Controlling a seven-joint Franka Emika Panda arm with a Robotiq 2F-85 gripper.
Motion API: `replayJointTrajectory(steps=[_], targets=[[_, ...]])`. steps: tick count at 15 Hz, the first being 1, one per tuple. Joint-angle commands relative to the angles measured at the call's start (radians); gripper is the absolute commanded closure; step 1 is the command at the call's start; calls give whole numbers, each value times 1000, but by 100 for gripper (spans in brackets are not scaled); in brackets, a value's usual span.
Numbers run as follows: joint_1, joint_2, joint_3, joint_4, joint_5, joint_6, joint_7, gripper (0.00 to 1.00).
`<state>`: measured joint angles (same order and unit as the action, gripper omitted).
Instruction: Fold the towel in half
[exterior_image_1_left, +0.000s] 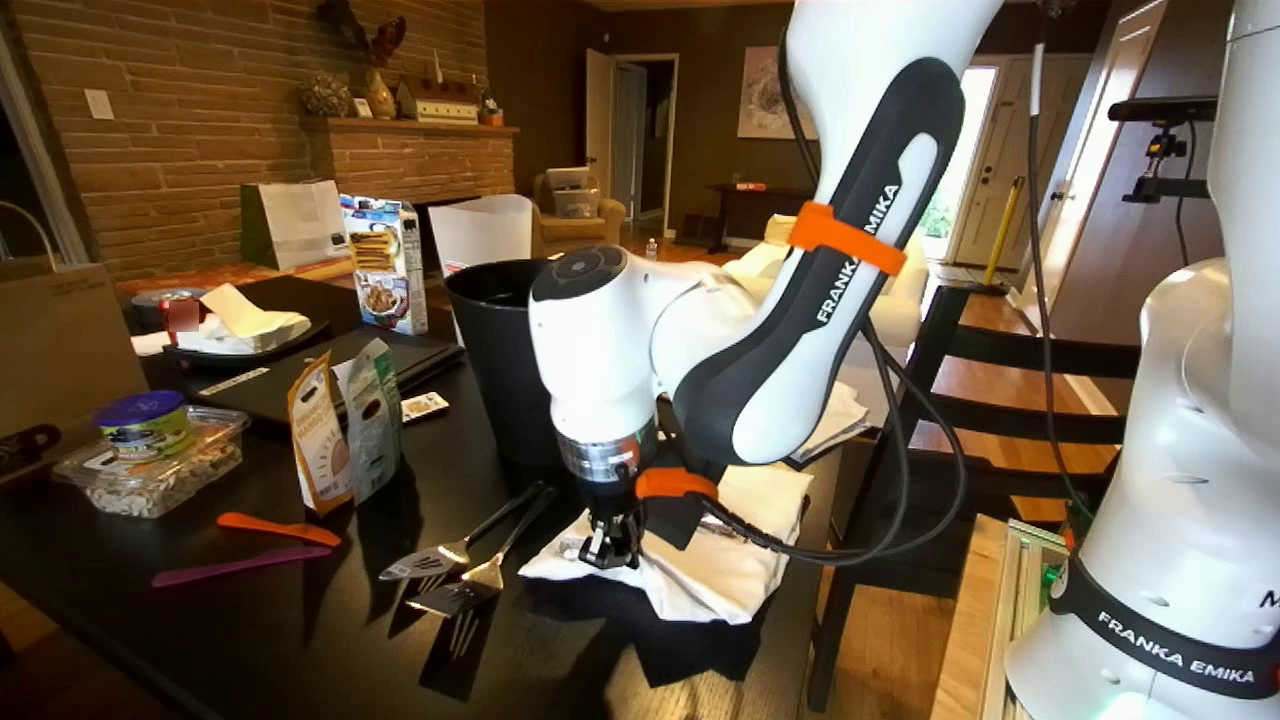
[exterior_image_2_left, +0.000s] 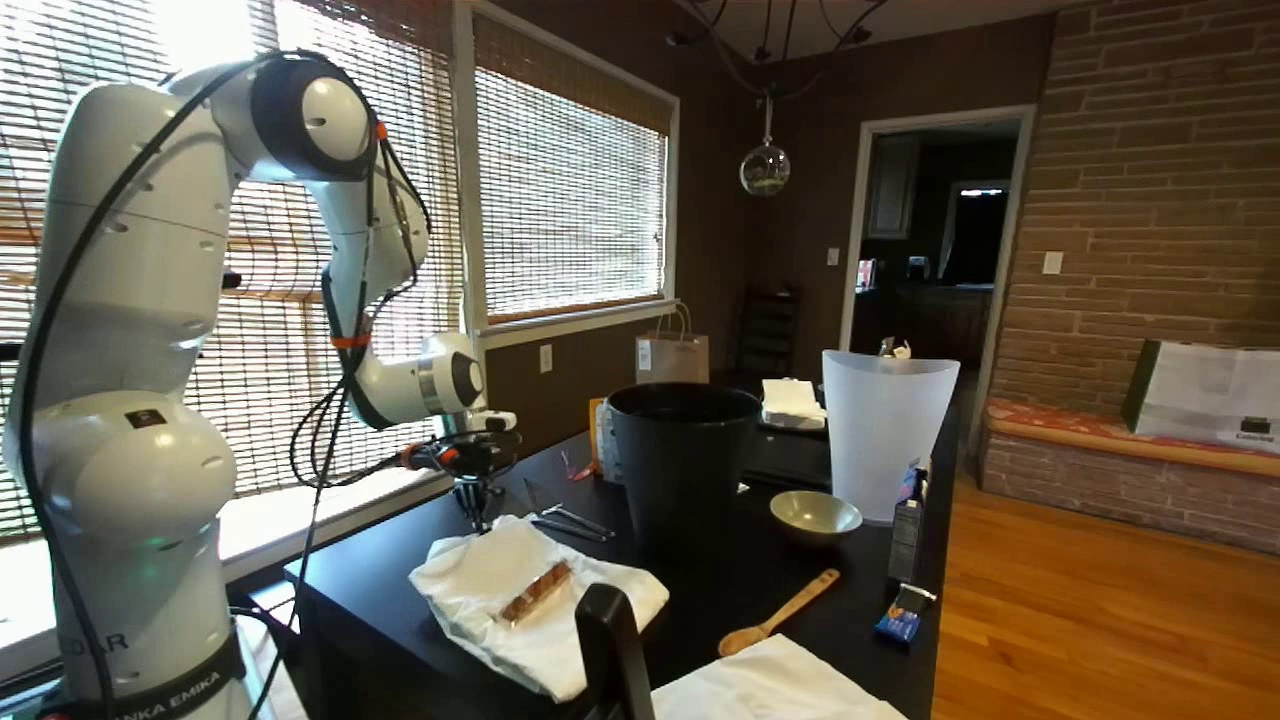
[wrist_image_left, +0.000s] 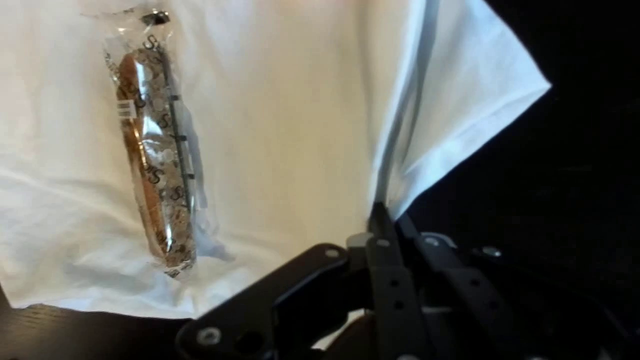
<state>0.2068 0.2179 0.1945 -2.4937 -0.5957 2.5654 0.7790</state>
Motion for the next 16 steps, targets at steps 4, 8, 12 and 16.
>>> replayJointTrajectory(steps=[4, 8, 12, 16], targets=[[4, -154, -34, -37, 70, -122, -142, 96], [-21, -201, -56, -49, 72, -151, -209, 96], [-23, -168, -56, -23, 49, -146, -199, 96], [-23, -169, -56, -27, 49, -146, -202, 96]])
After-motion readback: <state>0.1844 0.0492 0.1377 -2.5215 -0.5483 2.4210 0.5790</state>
